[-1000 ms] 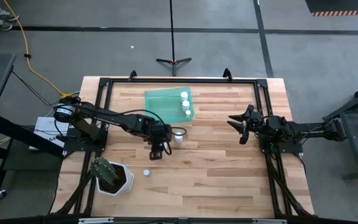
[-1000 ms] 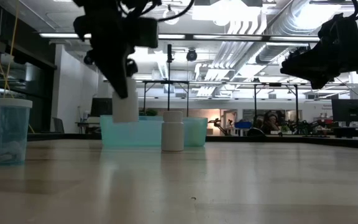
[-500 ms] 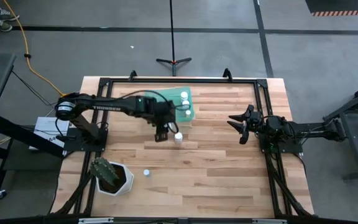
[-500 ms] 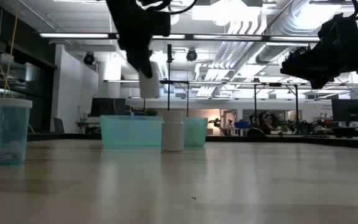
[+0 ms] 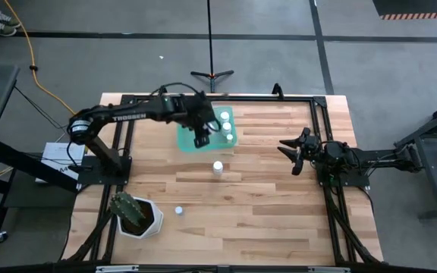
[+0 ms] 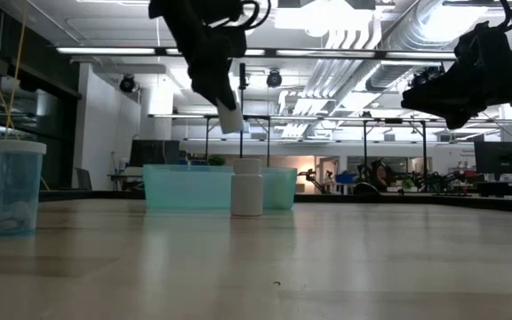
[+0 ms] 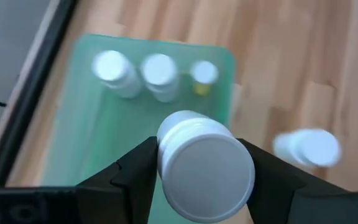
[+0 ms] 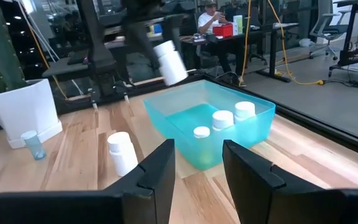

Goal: Pick and place pill bottles into a basket
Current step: Put the white pill bottle into the green bin

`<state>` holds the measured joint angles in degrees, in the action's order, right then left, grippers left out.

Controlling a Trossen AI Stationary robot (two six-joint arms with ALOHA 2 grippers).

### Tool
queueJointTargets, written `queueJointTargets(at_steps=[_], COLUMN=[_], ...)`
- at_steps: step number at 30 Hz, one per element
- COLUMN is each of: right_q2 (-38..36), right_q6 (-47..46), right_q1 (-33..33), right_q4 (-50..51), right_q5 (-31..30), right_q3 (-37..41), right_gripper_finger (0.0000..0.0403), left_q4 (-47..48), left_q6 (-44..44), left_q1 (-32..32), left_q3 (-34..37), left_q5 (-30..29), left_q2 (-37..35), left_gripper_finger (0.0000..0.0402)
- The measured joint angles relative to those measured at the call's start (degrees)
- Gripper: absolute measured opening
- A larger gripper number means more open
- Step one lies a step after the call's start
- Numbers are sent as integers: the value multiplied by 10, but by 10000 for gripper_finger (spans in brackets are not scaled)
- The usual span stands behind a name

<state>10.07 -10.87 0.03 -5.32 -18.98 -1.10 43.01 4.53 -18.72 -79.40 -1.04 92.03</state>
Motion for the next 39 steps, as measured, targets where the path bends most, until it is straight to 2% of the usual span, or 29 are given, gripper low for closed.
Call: queueJointTargets(at_steps=[5,9,13,20,27,34,39], right_q2=[0,0,1,1,1,1,1], right_q6=[-10,-12,-27,-47,-47,-60,-61], right_q1=[0,0,0,0,0,0,0], right_q4=[0,0,0,4,4,5,9], right_q5=[0,0,0,0,0,0,0], right_q3=[0,0,0,0,0,0,0], right_gripper_finger=[126,126,126,126,126,126,126], left_q4=[-5,-15,-39,-60,-89,-102,-100], left_q6=[-3,-3,2,27,37,42,42], left_q1=[-44,-68,-76,-80,-88,-114,-128], left_q3=[0,1,1,1,1,0,0], left_q5=[6,7,19,12,14,32,43], left_q2=[2,26,58,103,136,151,166], left_gripper_finger=[215,228,235,218,237,219,238])
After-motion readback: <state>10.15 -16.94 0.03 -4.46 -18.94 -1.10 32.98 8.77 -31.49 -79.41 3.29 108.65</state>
